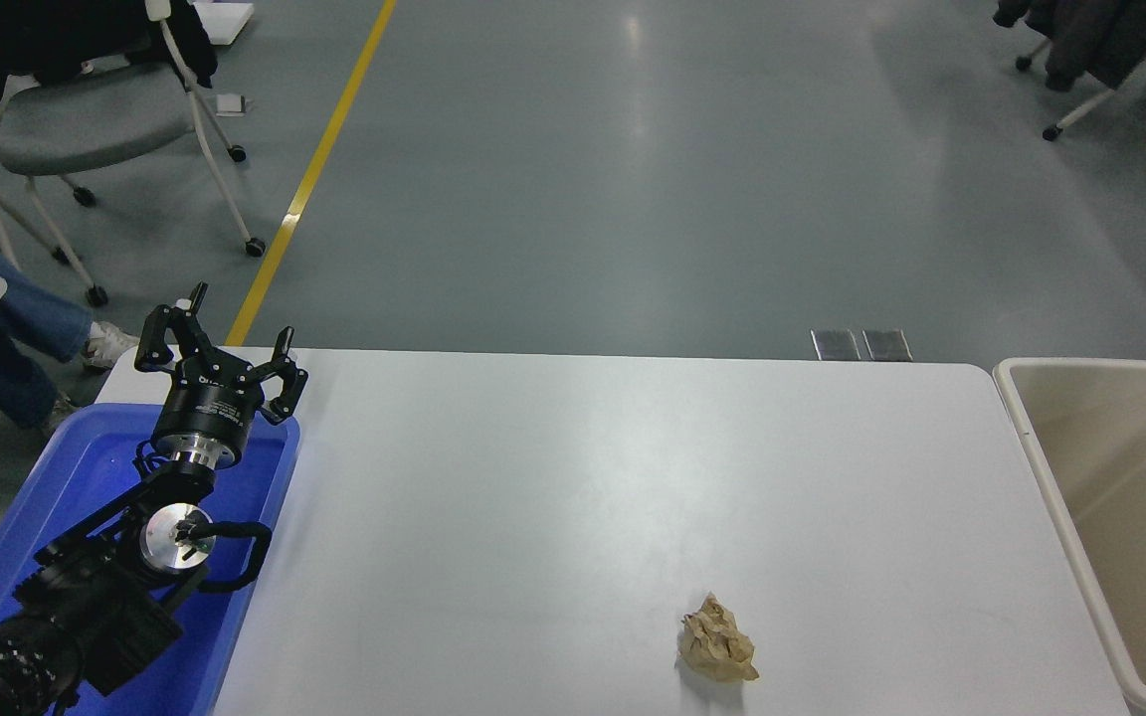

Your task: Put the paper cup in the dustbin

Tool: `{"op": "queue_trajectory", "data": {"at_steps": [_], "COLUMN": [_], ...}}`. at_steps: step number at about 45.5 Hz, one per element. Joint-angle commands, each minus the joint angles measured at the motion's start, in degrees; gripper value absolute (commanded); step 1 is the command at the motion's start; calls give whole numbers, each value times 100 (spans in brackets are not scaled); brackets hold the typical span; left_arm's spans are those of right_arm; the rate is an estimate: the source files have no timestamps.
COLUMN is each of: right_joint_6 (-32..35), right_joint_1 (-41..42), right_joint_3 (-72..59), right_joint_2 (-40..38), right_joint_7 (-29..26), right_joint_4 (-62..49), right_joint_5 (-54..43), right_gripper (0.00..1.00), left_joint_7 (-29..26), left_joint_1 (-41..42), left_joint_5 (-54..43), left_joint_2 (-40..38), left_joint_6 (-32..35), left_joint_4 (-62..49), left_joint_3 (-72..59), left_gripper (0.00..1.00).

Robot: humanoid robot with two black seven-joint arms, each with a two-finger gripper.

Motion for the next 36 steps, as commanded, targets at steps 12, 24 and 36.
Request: {"op": "queue_trajectory", "data": {"at_steps": [12,24,36], "right_joint_6": [-100,-117,-346], "right_joint_1": [-1135,-1170,-1214], "right_joint_3": [91,899,1111], "right_joint_2": [2284,2390,2522], "right_joint_7": [-300,-695,-713], "right_joint_4": [-2652,-2661,-2661], "right_joint_5": [2035,2967,2933], "right_gripper": [0,0,0], "left_joint_7": [0,0,0], "left_joint_1": [0,0,0], "left_joint_5": [0,0,0], "left_joint_2": [-8,-8,-8], "left_joint_6": [0,0,0], "left_joint_4": [0,0,0], "left_joint_3": [0,0,0], "left_gripper": [100,100,100]}}
